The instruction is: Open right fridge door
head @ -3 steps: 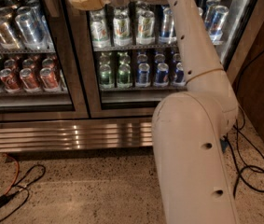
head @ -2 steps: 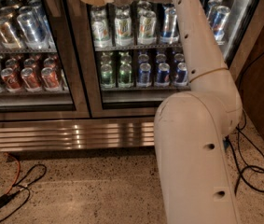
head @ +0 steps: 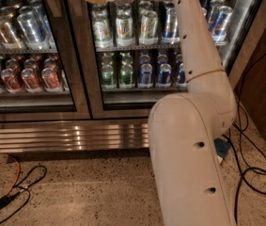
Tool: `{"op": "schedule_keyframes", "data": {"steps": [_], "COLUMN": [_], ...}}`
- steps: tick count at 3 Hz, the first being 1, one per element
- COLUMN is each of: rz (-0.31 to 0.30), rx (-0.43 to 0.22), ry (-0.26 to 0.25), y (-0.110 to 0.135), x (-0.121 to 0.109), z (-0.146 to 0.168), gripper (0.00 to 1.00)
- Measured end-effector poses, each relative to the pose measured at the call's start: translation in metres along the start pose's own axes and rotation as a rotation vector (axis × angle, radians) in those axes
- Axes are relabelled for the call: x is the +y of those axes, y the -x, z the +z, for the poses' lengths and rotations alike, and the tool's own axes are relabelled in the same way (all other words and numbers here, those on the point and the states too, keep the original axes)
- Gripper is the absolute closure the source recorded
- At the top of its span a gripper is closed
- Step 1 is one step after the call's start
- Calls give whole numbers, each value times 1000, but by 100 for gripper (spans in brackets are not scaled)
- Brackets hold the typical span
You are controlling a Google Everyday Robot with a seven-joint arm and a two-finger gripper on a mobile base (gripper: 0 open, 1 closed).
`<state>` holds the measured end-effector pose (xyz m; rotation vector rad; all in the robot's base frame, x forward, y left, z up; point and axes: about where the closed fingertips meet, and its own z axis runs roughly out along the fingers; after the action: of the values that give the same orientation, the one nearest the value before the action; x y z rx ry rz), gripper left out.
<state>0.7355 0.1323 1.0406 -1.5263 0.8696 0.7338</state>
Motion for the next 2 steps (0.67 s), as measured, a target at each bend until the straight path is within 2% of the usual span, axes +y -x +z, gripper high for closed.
{"op": "schedule_keyframes", "data": {"steps": [2], "rz": [0], "rx": [0], "ry": [0], "y": [-2], "x": [-3], "z": [-1], "gripper": [34]}}
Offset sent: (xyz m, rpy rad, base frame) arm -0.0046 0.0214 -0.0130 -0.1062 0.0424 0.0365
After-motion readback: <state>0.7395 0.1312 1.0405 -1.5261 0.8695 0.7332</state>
